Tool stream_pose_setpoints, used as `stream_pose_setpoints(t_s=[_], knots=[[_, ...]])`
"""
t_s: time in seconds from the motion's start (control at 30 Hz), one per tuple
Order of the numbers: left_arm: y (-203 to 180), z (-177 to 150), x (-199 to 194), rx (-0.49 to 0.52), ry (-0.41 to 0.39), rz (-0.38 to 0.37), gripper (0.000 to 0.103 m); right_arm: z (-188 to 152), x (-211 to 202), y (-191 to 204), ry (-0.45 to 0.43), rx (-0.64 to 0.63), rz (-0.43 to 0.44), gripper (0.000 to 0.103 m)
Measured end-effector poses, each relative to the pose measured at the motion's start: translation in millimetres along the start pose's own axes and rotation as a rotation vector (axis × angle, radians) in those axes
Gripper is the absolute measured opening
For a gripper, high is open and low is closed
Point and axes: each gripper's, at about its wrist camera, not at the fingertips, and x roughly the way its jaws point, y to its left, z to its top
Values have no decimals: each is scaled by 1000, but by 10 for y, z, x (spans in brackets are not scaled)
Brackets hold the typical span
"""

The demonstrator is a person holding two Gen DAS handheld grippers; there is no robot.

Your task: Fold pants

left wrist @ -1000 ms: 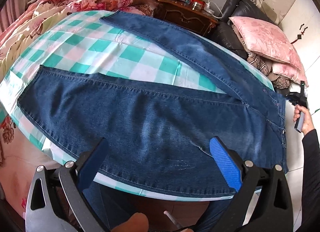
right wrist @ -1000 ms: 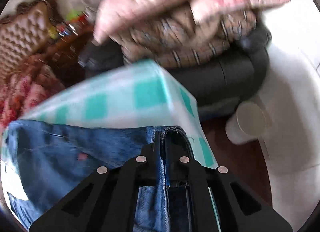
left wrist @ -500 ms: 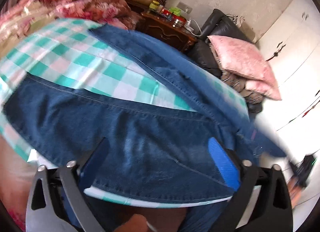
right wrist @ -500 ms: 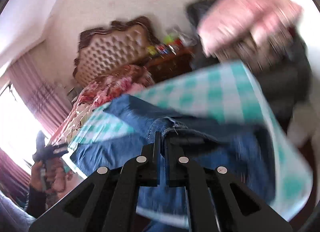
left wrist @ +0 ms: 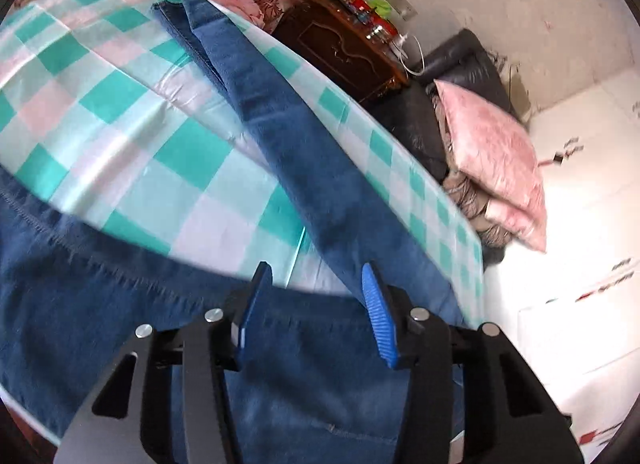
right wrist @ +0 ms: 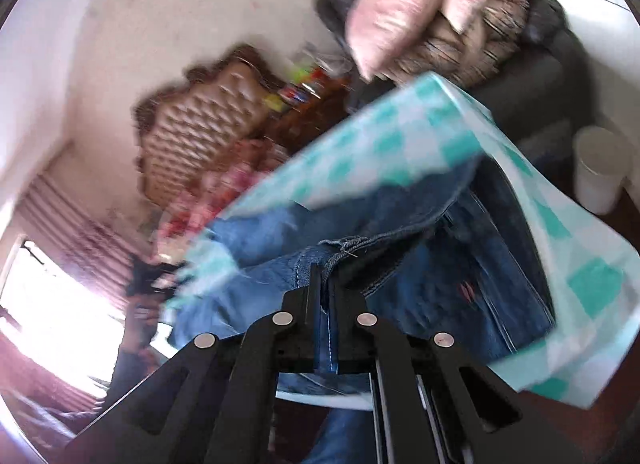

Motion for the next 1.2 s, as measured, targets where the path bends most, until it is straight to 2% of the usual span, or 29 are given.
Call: stream_pose_setpoints(t_s=[0.1,0.23,0.33,0.47,0.6,0.63,0.67,0.7,0.8,0.87,0.97,1.0,1.07,1.1,1.13,1.2], knots=[[211,159,160,-93,12,-33,46,133,-107,-83,-37,20,38,5],[528,425,492,-243,21,-65,46,289,-76,-226,-32,39,-8,5],[619,585,601,-301,-6,-86,47,313,-14,-191,-16,15,-26,5],[750,712,782,-374,3,-56,47,273,-41,-241,-22,30,-36,5],[851,853,905,-429,0,-142,46,277,-37,-279,-20,37,-61,5],[858,925,944,-426,5,-164,36,282,-25,-287,-16,36,-65,5],[856,991,955,-410,12,-163,13,287,-12,-293,-13,35,-69,5],[851,1025,943,-395,13,-152,2,290,5,-301,-10,32,-75,5],[751,1067,668,-332,-19,-145,2,286,22,-331,-7,31,-107,5],[585,881,204,-248,-69,-110,2,297,26,-394,-4,28,-171,5],[439,328,-427,-156,-129,-58,2,267,90,-602,44,65,-298,5],[450,38,-633,-138,-147,-48,2,253,114,-656,59,78,-328,5],[537,-416,-803,-123,-153,-17,2,177,180,-842,93,135,-422,16],[619,-561,-829,-128,-147,-5,2,138,189,-931,98,176,-446,17],[732,-717,-818,-152,-135,-1,2,87,188,-1025,101,226,-457,19],[968,-921,-750,-205,-107,2,2,-15,132,-1094,79,286,-458,28]])
